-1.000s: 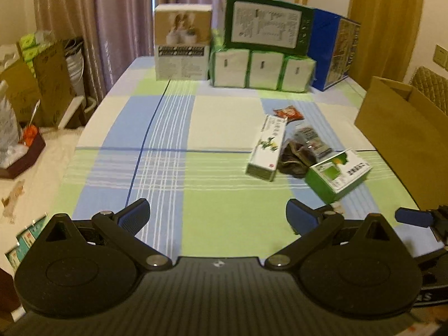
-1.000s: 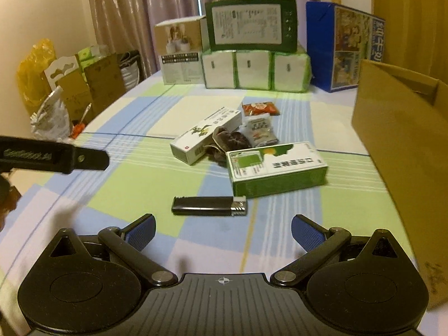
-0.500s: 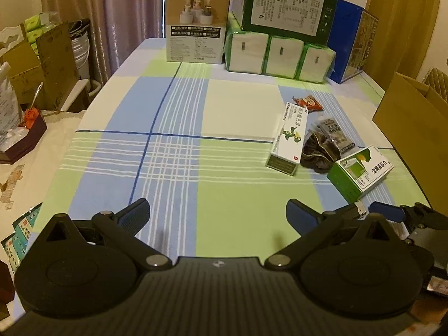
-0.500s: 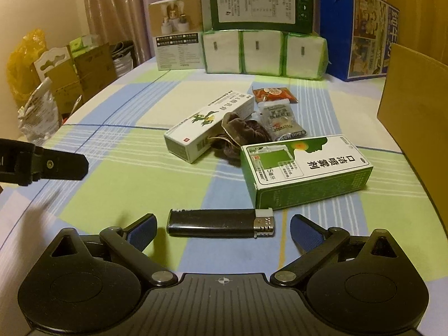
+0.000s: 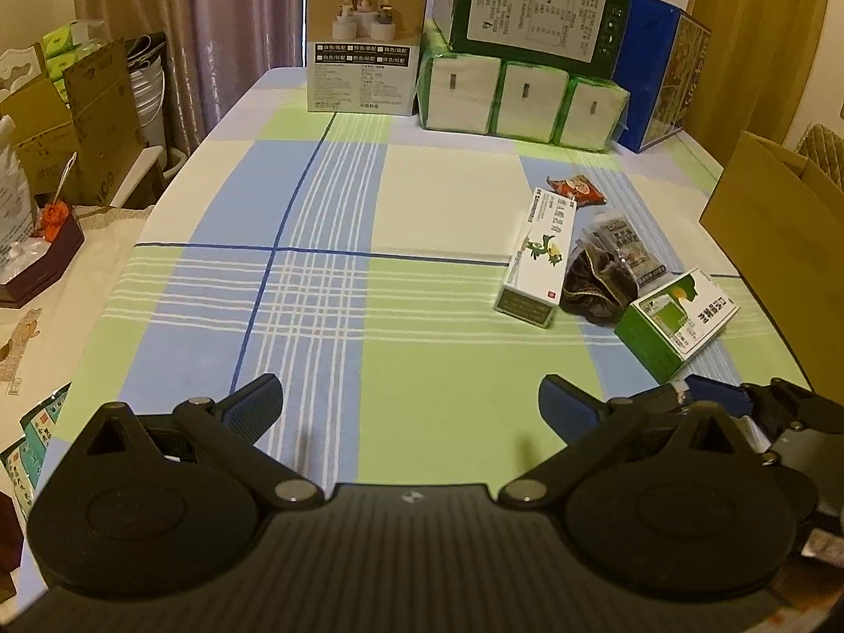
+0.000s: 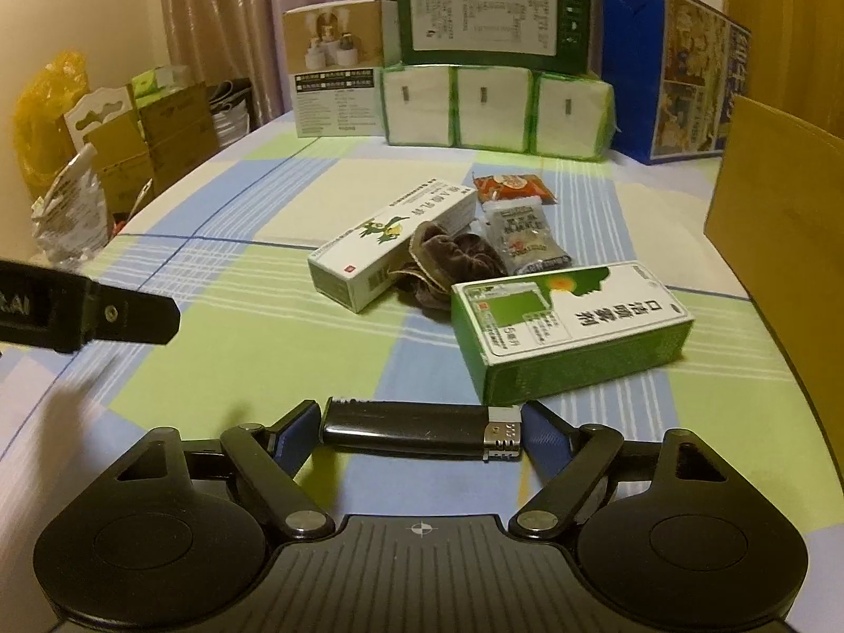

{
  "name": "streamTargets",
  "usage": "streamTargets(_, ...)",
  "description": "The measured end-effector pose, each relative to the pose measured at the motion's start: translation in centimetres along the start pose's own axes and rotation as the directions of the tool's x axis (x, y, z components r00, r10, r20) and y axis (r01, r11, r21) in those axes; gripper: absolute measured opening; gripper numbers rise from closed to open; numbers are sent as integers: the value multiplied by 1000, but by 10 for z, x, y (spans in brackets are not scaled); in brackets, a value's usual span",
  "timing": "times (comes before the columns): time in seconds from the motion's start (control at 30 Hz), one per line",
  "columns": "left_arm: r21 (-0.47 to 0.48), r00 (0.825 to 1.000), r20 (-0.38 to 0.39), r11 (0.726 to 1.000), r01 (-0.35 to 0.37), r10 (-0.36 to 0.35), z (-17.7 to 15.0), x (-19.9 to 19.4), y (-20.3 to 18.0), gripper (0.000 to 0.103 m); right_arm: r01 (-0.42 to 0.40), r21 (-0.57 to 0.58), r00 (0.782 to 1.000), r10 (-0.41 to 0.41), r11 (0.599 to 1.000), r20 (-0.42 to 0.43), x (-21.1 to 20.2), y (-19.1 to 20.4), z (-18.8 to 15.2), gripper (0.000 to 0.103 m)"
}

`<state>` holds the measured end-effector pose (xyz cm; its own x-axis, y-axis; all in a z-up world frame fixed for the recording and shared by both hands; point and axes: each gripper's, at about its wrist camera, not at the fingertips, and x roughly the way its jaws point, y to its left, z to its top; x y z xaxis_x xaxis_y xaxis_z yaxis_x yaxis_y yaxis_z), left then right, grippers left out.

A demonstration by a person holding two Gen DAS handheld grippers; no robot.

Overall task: Organize objects
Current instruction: 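Grasp the black USB stick with the right tool, then lift the USB stick with the right tool while the left tool grasps the green-and-white medicine box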

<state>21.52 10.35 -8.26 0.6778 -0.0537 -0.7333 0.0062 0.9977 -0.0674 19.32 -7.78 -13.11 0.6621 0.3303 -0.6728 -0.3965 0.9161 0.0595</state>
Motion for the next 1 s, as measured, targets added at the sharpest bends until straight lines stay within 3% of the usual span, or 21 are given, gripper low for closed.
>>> streamTargets(0.17,38,1000,-2,999,15,-15,0,2,-8,101,23,-4,1000,-23,1000,3,-16,-8,0,79)
streamTargets(0.4,166,998,12,984,65,-68,1,9,-37,100,82,21,997,-82,996,-14,-40,-41,-5,79)
streamTargets(0.53,224,989,24,965,139,-148,6,12,-54,94,115,44,993,-114,992,-18,-52,-63,-11,79)
streamTargets(0.63,268,974,34,941,207,-224,13,17,-72,93,137,57,990,-137,989,-18,-58,-75,-14,79)
streamTargets(0.77,341,951,24,896,283,-309,20,29,-98,83,143,75,990,-142,987,-18,-58,-84,-15,79)
streamTargets(0.87,422,938,5,851,312,-346,22,41,-118,78,145,81,989,-144,986,-18,-58,-88,-15,79)
streamTargets(1.0,510,934,-34,798,321,-354,21,59,-137,76,146,108,989,-144,983,-26,-55,-94,-16,79)
